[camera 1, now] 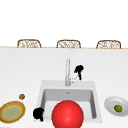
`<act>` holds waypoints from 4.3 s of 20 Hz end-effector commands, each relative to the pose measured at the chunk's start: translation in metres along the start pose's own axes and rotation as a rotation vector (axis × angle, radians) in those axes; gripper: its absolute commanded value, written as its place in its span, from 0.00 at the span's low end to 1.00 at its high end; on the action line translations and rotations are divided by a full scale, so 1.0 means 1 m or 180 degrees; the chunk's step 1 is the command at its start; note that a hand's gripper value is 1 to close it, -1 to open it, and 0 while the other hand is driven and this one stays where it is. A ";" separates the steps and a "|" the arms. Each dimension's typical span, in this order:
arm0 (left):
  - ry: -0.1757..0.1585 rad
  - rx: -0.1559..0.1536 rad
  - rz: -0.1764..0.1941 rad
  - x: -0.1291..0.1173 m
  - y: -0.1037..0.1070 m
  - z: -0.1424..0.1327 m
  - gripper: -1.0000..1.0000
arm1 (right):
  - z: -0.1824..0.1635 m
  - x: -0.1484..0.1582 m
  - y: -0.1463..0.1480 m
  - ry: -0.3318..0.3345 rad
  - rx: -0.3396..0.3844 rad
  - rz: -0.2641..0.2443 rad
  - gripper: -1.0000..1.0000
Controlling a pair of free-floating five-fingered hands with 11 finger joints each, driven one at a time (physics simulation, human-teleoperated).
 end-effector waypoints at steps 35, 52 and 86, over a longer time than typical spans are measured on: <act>0.0000 0.0000 0.0000 0.000 0.000 0.000 0.50 | -0.025 0.022 0.022 0.0361 0.0272 0.0296 1.00; 0.0000 0.0000 0.0000 0.000 0.000 0.000 0.50 | -0.006 0.082 0.051 0.1173 -0.1038 0.0604 1.00; 0.0000 0.0000 0.0000 0.000 0.000 0.000 0.50 | -0.023 0.101 0.053 0.2885 -0.1421 0.0641 0.00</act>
